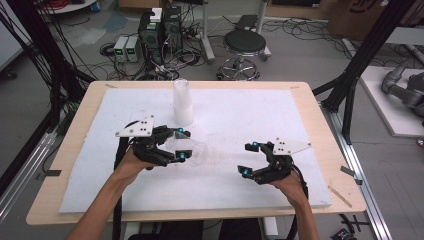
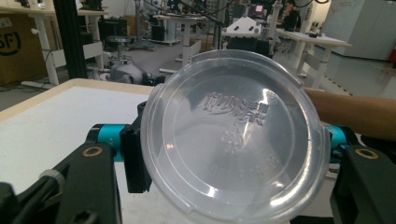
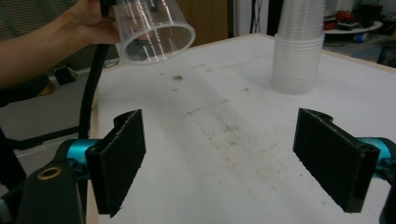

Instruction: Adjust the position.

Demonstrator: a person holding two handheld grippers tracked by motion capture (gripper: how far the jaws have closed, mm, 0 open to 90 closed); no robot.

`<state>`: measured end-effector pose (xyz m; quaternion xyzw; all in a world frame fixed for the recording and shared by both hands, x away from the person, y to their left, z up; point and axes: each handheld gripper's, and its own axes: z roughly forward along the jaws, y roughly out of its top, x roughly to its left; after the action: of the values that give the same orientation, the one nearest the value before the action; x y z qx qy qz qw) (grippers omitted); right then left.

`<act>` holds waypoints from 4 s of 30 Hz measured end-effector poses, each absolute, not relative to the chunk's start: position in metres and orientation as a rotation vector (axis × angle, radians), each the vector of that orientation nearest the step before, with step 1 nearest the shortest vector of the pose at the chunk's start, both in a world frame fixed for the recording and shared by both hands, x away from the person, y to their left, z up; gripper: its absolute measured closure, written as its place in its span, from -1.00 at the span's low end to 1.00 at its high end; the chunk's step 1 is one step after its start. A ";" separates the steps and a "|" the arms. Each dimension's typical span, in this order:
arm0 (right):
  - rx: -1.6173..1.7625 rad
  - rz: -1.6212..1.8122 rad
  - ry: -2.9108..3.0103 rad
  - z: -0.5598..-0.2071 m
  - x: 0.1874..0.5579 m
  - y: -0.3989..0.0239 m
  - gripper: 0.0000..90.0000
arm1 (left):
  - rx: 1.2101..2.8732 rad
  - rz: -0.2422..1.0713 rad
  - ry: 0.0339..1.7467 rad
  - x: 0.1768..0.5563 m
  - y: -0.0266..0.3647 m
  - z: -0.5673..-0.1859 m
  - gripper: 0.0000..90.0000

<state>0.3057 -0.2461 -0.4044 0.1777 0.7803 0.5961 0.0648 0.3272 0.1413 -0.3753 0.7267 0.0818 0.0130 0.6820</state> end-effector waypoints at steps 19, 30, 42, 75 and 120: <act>0.274 1.897 2.428 -0.375 0.314 -0.189 -0.62 | 1.642 -0.008 0.159 0.324 0.126 -0.380 -0.18; 0.191 1.923 2.445 -0.368 0.319 -0.164 -0.62 | 1.633 -0.020 0.148 0.324 0.121 -0.381 -0.17; 0.145 1.874 2.525 -0.376 0.321 -0.137 -0.62 | 1.617 -0.031 0.137 0.324 0.120 -0.380 -0.17; 0.130 1.754 2.533 -0.378 0.321 -0.135 -0.28 | 1.661 -0.005 0.187 0.323 0.125 -0.376 -0.88; 0.084 0.860 2.996 -0.357 0.329 -0.122 -0.27 | 2.490 -0.049 0.134 0.336 0.079 -0.360 -0.68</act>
<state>0.3290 -0.1222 -0.3569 0.0270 0.9607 0.2759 0.0119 0.3359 0.0787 -0.3596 0.9464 0.0510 -0.0187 0.3183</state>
